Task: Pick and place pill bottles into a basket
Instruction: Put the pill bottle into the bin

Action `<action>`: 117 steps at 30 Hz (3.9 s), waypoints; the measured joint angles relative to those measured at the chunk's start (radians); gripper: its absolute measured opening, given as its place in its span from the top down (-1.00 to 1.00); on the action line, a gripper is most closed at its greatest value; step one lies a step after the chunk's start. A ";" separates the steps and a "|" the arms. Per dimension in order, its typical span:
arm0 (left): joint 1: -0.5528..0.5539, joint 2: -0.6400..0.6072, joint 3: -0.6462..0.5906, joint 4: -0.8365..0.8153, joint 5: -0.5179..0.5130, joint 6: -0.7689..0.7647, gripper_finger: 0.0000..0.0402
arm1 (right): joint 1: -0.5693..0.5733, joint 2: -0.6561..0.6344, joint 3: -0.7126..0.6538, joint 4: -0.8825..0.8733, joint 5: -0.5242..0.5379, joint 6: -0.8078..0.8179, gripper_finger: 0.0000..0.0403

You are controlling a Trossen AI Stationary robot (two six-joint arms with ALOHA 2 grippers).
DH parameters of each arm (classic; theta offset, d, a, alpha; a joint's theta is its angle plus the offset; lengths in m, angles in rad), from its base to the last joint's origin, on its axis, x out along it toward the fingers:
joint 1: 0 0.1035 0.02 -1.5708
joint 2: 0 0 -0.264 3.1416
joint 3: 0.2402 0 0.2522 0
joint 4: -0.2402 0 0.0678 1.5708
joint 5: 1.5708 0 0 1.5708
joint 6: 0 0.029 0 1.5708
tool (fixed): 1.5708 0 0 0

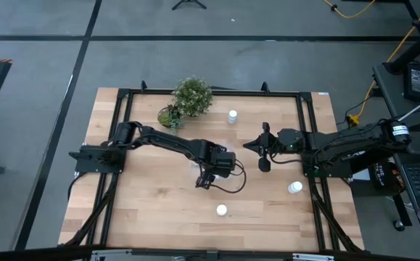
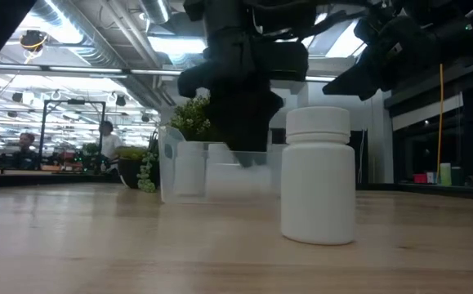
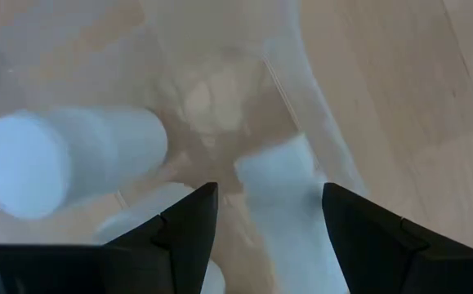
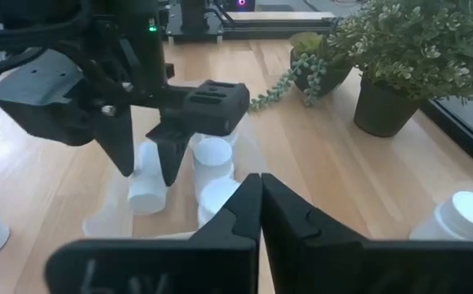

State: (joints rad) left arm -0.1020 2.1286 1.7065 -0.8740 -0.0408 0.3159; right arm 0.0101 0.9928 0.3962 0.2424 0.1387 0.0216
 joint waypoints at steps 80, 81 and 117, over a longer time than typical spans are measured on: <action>0.026 0.040 0.002 -0.044 0.060 0.036 0.14 | 0.002 0.000 0.000 -0.001 0.000 -0.003 0.94; 0.026 0.040 0.002 -0.044 0.060 0.036 0.14 | 0.002 0.000 0.000 -0.001 0.000 -0.003 0.94; 0.021 -0.050 0.002 -0.079 0.067 0.091 0.68 | 0.002 -0.001 0.000 -0.005 0.000 -0.003 0.94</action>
State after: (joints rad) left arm -0.0806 2.0785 1.7081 -0.9527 0.0264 0.4065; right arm 0.0116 0.9920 0.3958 0.2379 0.1387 0.0181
